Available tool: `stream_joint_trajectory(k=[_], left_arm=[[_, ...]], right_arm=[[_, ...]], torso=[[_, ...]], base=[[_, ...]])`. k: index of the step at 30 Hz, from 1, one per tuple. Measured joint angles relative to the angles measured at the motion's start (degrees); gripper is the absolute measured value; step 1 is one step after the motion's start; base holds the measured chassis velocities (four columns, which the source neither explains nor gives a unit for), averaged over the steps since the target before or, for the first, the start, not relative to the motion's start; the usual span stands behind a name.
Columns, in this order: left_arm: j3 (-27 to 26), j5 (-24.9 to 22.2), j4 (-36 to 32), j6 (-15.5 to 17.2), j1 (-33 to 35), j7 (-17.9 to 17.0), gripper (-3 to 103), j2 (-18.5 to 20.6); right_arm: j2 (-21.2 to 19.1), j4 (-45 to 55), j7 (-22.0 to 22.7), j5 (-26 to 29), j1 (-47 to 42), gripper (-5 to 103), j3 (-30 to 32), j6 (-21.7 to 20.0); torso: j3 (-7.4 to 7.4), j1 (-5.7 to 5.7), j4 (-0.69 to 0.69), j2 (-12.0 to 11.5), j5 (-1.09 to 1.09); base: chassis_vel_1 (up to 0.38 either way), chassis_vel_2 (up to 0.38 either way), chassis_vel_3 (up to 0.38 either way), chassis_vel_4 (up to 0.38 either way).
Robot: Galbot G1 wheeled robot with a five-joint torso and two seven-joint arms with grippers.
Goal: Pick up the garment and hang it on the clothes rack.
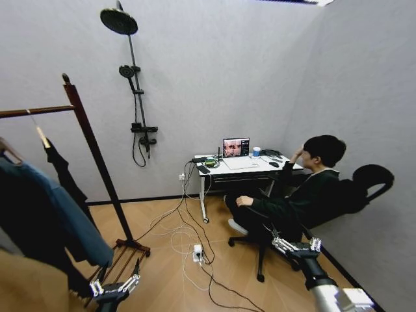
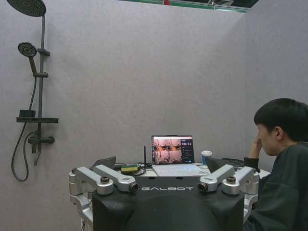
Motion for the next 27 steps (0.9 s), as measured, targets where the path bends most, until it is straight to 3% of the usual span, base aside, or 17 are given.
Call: stream_joint_trajectory(k=[4, 7, 11, 13, 17, 19, 22, 24, 27], left_arm=[[0.01, 0.00, 0.00, 0.00, 0.00, 0.01, 100, 0.00], [0.00, 0.00, 0.00, 0.00, 0.00, 0.00, 100, 0.00], [0.01, 0.00, 0.00, 0.00, 0.00, -0.01, 100, 0.00], [0.00, 0.00, 0.00, 0.00, 0.00, -0.01, 100, 0.00], [0.01, 0.00, -0.01, 0.00, 0.00, 0.02, 100, 0.00], [0.00, 0.00, 0.00, 0.00, 0.00, -0.02, 100, 0.01], [0.01, 0.00, 0.00, 0.00, 0.00, 0.01, 100, 0.00], [0.00, 0.00, 0.00, 0.00, 0.00, 0.00, 100, 0.01], [0.00, 0.00, 0.00, 0.00, 0.00, -0.01, 100, 0.00]], right_arm=[[0.00, 0.00, 0.00, 0.00, 0.00, 100, 0.01, 0.00], [0.00, 0.00, 0.00, 0.00, 0.00, 100, 0.00, 0.00], [0.00, -0.01, 0.00, 0.00, 0.00, 100, 0.01, 0.00], [0.00, 0.00, 0.00, 0.00, 0.00, 100, 0.01, 0.00], [0.00, 0.00, 0.00, 0.01, -0.01, 100, 0.01, 0.00], [0.00, 0.01, 0.00, 0.00, -0.02, 100, 0.00, 0.00], [0.00, 0.00, 0.00, 0.01, -0.01, 100, 0.00, 0.00], [0.00, 0.00, 0.00, 0.00, -0.01, 100, 0.01, 0.00], [0.00, 0.00, 0.00, 0.01, -0.01, 100, 0.00, 0.00]], torso=[[-0.01, -0.02, -0.02, 0.01, 0.04], [-0.01, -0.02, -0.01, 0.01, -0.06], [0.00, 0.00, -0.01, 0.00, 0.03], [-0.02, -0.03, -0.01, 0.03, -0.05], [0.00, -0.01, -0.02, 0.01, 0.05], [-0.02, -0.03, -0.02, 0.03, -0.05], [0.00, -0.01, 0.00, 0.01, 0.06], [-0.02, -0.03, -0.01, 0.03, -0.03], [0.00, 0.00, 0.00, 0.00, 0.03]], base=[[0.245, -0.237, -0.251, 0.241], [0.292, -0.292, -0.270, 0.251], [0.318, -0.314, -0.330, 0.307], [0.359, -0.355, -0.343, 0.341], [0.376, -0.372, -0.347, 0.368], [0.339, -0.392, -0.320, 0.388], [0.349, -0.390, -0.332, 0.383], [0.324, -0.393, -0.296, 0.391], [0.286, -0.382, -0.296, 0.400]])
